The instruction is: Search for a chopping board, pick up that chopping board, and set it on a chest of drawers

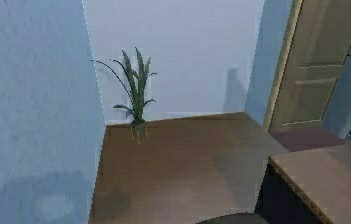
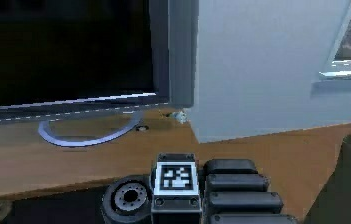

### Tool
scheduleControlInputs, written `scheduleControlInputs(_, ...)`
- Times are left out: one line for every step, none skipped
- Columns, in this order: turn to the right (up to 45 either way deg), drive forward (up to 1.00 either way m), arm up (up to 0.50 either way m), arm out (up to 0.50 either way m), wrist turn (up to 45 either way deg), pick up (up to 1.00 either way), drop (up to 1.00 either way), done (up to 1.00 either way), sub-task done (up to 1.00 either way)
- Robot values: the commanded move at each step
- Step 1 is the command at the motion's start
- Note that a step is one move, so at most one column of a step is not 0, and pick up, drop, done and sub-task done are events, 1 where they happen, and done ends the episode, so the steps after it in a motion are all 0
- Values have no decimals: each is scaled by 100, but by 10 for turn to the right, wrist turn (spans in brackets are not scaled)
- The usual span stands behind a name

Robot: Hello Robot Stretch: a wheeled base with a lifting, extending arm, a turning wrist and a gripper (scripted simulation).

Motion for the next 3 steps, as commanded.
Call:
scheduleControlInputs(0, 95, 0, 0, 0, 0, 0, 0, 0)
scheduleControlInputs(120, 0, 0, 0, 0, 0, 0, 0, 0)
scheduleControlInputs(30, 0, 0, 0, 0, 0, 0, 0, 0)
